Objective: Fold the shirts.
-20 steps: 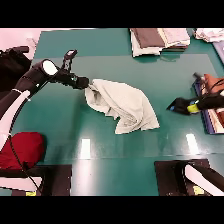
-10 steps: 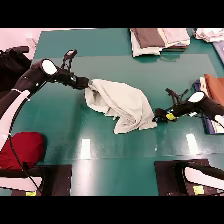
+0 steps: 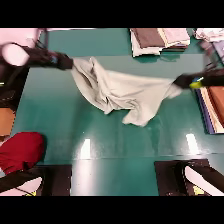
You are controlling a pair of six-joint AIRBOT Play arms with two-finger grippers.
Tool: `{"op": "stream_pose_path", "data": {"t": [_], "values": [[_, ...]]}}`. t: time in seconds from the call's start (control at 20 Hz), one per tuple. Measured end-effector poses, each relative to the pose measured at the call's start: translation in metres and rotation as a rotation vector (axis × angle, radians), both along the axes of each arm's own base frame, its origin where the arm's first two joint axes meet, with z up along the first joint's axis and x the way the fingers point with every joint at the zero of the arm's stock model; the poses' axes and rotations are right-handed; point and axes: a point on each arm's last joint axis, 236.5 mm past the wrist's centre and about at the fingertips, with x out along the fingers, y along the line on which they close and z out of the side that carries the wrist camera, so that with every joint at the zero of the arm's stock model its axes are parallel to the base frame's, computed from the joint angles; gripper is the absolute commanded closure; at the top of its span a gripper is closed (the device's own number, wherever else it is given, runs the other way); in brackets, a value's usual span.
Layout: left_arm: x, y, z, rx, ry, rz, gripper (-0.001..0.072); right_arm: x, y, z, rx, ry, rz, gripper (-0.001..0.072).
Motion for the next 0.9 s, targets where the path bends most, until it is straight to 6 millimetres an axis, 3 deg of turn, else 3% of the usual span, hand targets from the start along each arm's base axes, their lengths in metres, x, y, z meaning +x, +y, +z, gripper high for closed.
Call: {"op": "stream_pose_path", "data": {"t": [0.1,0.2,0.3,0.45,0.55,0.7,0.8,0.9], "values": [[-0.017,0.012,0.068,-0.004,-0.154,0.013,0.0683,-0.001,-0.017,0.076,-0.037,-0.186,-0.045,0.069],[-0.045,0.023,0.132,-0.023,-0.3,0.023,0.0683,-0.016,-0.03,0.146,-0.077,-0.358,-0.088,0.069],[-0.079,0.035,0.188,-0.045,-0.432,0.033,0.0683,-0.037,-0.038,0.202,-0.113,-0.494,-0.123,0.069],[-0.138,0.053,0.261,-0.087,-0.617,0.046,0.0683,-0.07,-0.046,0.265,-0.166,-0.647,-0.172,0.069],[-0.178,0.064,0.298,-0.114,-0.718,0.051,0.0684,-0.09,-0.051,0.296,-0.202,-0.717,-0.205,0.069],[-0.227,0.078,0.34,-0.147,-0.843,0.057,0.0684,-0.108,-0.056,0.323,-0.25,-0.752,-0.233,0.0691],[-0.245,0.083,0.355,-0.159,-0.888,0.06,0.0684,-0.108,-0.058,0.328,-0.261,-0.734,-0.229,0.0691],[-0.242,0.084,0.353,-0.146,-0.884,0.068,0.0684,-0.099,-0.063,0.321,-0.256,-0.684,-0.227,0.0691]]}}
